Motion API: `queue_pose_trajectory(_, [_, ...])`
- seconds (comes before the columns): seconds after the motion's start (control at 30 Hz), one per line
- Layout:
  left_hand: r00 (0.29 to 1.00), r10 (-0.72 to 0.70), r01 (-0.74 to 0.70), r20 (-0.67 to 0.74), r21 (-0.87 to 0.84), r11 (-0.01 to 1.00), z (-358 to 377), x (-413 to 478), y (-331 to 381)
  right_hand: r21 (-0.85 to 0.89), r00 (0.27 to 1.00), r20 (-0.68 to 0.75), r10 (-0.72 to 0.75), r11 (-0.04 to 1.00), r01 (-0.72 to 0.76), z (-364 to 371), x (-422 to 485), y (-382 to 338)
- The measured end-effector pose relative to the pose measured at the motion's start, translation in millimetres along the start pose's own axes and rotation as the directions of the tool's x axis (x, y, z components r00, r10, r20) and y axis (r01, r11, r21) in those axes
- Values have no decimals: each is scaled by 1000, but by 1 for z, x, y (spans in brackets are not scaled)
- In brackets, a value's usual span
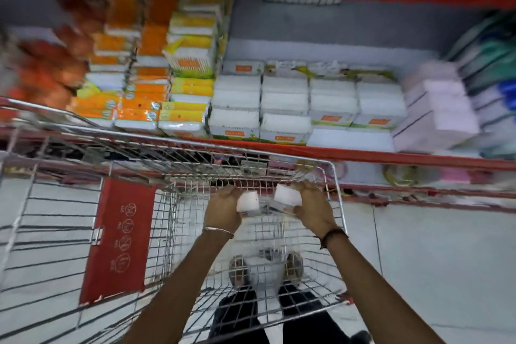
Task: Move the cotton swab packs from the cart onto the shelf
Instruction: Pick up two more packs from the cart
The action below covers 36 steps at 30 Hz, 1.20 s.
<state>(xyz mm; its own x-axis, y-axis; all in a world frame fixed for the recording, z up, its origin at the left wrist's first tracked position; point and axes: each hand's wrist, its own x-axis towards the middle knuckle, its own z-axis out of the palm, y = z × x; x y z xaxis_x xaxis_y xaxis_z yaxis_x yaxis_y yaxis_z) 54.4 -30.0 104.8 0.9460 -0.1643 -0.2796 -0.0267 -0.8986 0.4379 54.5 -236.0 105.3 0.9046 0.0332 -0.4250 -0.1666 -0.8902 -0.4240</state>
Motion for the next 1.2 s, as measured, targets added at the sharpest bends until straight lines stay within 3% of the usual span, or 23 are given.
queue_pose_trajectory(0.2, [981, 127, -133, -147, -33, 991, -43, -2, 56, 86, 995, -91, -47, 995, 55, -79, -23, 3])
queue_pose_trajectory(0.37, [950, 235, -233, -204, 37, 972, -69, 9, 108, 82, 989, -144, -34, 996, 46, -141, -29, 18])
queue_pose_trajectory(0.7, [878, 399, -415, -266, -7, 910, -61, 36, 201, -30, 952, -304, 21, 999, -32, -218, -21, 72])
queue_pose_trajectory(0.9, [882, 383, -400, -275, -5, 917, -47, 56, 224, -21, 959, -280, 37, 999, -44, -221, -7, 87])
queue_pose_trajectory(1.2, [932, 321, -313, -166, 75, 947, -35, 90, 225, -67, 964, -265, 10, 997, -29, -215, 17, 83])
